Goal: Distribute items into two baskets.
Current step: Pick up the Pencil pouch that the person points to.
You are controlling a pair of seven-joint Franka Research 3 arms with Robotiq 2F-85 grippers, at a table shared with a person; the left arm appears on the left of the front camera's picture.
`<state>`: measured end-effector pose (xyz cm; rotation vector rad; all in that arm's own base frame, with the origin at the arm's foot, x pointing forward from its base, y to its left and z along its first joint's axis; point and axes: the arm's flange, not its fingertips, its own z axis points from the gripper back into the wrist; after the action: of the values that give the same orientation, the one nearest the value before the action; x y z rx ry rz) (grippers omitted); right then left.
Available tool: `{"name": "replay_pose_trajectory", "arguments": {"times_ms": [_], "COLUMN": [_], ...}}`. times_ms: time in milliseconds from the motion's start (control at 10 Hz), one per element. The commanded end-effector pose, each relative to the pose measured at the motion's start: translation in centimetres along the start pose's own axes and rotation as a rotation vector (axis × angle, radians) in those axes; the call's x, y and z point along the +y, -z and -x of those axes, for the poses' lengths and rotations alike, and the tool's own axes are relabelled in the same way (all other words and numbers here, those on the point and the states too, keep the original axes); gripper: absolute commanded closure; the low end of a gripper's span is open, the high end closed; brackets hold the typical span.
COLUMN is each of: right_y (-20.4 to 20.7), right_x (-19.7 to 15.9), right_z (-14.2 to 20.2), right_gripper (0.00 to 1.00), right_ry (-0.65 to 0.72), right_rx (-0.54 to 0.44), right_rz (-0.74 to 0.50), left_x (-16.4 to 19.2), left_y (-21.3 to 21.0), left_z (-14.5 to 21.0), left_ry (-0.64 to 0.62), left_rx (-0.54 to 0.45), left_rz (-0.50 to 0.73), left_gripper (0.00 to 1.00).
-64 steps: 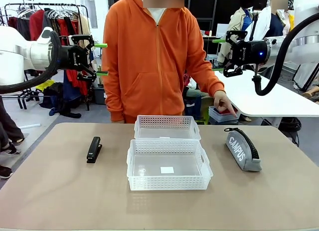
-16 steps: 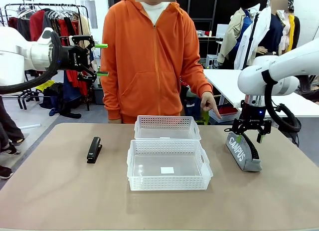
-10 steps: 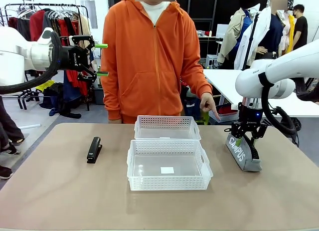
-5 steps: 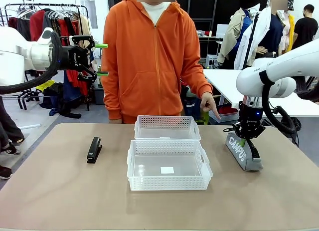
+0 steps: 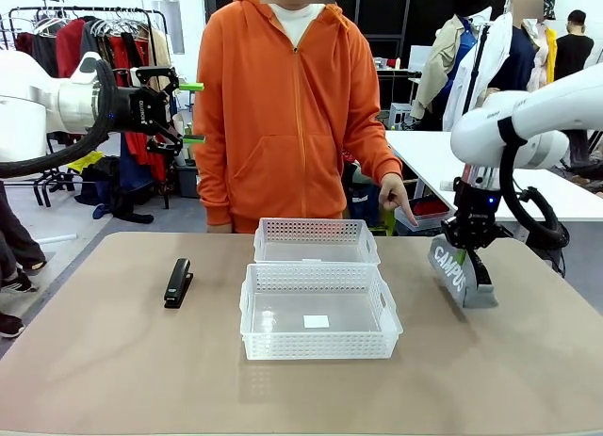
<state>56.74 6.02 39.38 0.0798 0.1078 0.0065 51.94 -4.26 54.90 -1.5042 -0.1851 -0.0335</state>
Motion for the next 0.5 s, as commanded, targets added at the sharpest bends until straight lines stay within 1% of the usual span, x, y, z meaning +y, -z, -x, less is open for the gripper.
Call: {"name": "replay_pose_trajectory", "arguments": {"times_ms": [0, 200, 400], "right_y": [-4.0, -9.0, -13.7], "right_x": [1.9, 3.7, 5.0], "right_z": [1.1, 2.0, 2.6], "right_gripper": [1.0, 1.0, 1.0], "right_ry": [0.008, 0.017, 0.036], "right_rx": [0.008, 0.036, -0.002], "right_rz": [-0.055, -0.099, -0.098], "left_x": [-0.2, -0.2, -0.2], "left_y": [-0.2, -0.2, -0.2], "left_z": [0.0, 0.0, 0.0], "left_ry": [0.002, 0.002, 0.002], "left_rx": [-0.002, -0.002, -0.002], "left_rz": [0.002, 0.002, 0.002], "left_gripper": [0.0, 0.0, 0.0]}}
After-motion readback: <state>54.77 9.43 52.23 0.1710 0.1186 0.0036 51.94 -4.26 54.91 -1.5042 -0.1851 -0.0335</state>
